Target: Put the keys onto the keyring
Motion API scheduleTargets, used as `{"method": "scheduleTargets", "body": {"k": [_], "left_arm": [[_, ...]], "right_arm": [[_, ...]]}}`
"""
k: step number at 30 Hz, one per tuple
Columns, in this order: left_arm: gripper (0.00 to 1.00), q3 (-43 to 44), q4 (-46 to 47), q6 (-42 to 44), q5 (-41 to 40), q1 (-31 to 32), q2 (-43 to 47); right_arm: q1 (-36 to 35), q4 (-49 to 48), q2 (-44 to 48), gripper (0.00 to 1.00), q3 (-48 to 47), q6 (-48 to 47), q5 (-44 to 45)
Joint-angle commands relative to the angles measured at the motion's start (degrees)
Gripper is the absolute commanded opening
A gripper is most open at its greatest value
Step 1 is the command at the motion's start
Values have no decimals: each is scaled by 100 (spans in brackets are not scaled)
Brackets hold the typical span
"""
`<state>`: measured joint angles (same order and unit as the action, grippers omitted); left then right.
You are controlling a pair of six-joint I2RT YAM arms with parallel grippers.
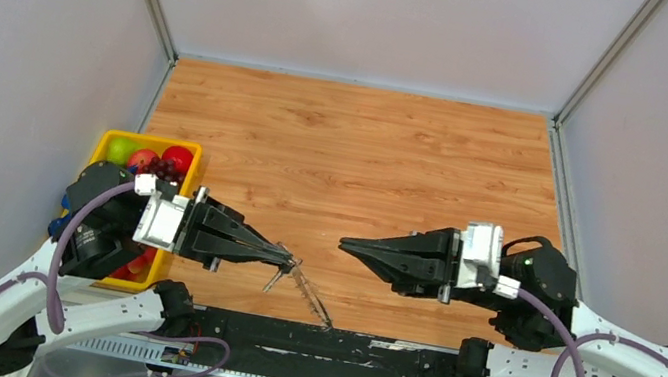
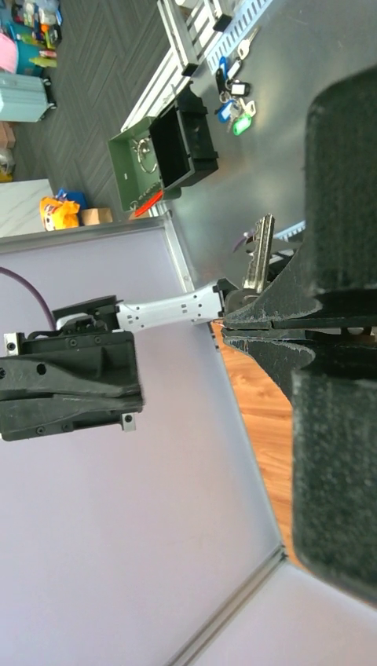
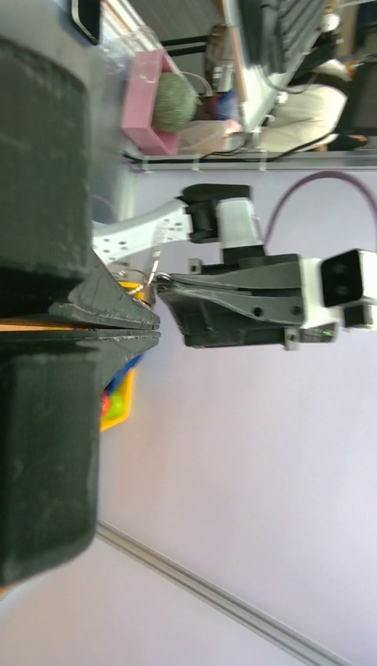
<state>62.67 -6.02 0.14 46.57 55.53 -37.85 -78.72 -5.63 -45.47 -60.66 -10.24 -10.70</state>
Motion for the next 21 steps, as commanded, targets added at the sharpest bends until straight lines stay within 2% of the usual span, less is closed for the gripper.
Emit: {"method": "scheduleTargets", "body": {"k": [1, 7, 11, 17, 21], "left_arm": [[0, -25, 557, -124, 130, 14, 41], [0, 0, 487, -113, 94, 15, 38], [0, 28, 412, -103, 88, 12, 17], [0, 75, 354, -150, 134, 12, -50], [0, 175, 268, -170, 216, 19, -151]], "right_arm": [[-4, -885, 91, 0, 24, 258, 53], [-3, -173, -10, 0, -254, 126, 41], [-3, 691, -220, 2, -626, -49, -39], [-4, 1565, -505, 29, -1005, -383, -276], [-3, 1865, -613, 38, -1176, -542, -402]]}}
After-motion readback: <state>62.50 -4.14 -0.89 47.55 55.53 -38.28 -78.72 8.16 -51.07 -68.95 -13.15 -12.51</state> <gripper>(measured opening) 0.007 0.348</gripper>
